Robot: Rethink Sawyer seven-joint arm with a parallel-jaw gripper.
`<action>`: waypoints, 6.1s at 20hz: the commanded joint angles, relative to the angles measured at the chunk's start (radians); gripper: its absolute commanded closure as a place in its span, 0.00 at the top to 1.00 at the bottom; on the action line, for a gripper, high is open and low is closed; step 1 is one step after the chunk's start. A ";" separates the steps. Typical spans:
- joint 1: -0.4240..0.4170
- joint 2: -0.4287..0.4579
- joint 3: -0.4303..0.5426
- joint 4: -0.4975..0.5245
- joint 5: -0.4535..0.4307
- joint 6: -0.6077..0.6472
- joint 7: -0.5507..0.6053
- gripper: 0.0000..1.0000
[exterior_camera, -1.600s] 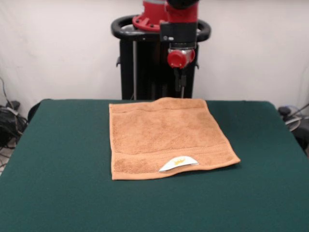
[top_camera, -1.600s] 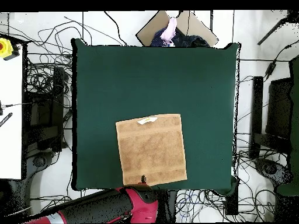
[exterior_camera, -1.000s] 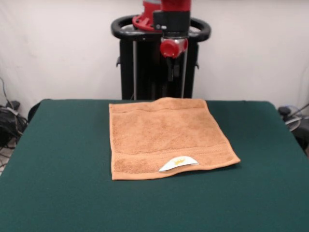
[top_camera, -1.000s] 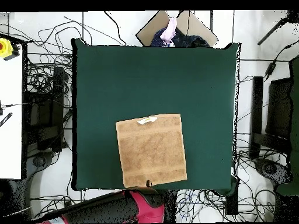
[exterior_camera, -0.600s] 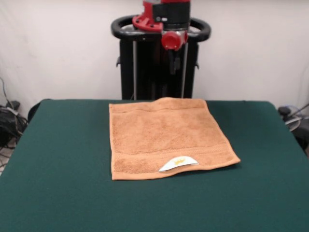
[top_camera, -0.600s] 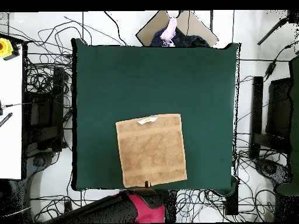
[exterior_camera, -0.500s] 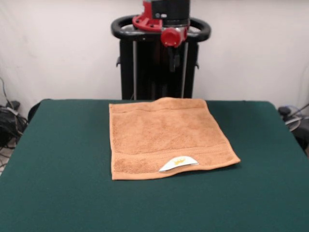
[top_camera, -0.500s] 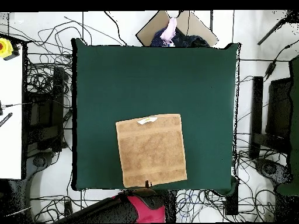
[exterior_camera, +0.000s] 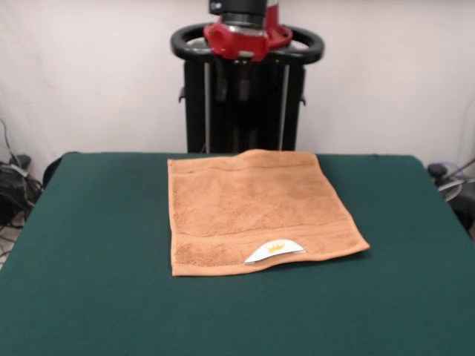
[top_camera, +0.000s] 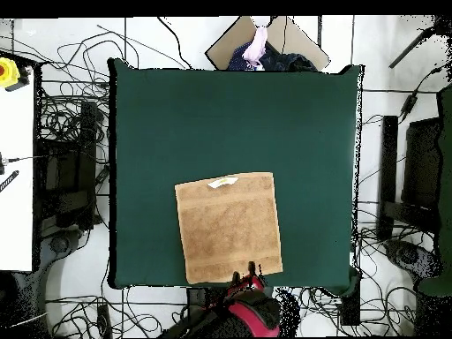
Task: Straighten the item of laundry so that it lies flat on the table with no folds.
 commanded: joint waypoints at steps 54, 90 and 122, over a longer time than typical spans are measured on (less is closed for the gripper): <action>-0.814 -0.372 1.201 -0.137 0.447 0.976 -0.011 1.00; -0.772 -0.170 1.026 -0.165 0.368 1.052 -0.070 1.00; -0.684 -0.082 0.979 -0.232 0.432 1.093 -0.072 1.00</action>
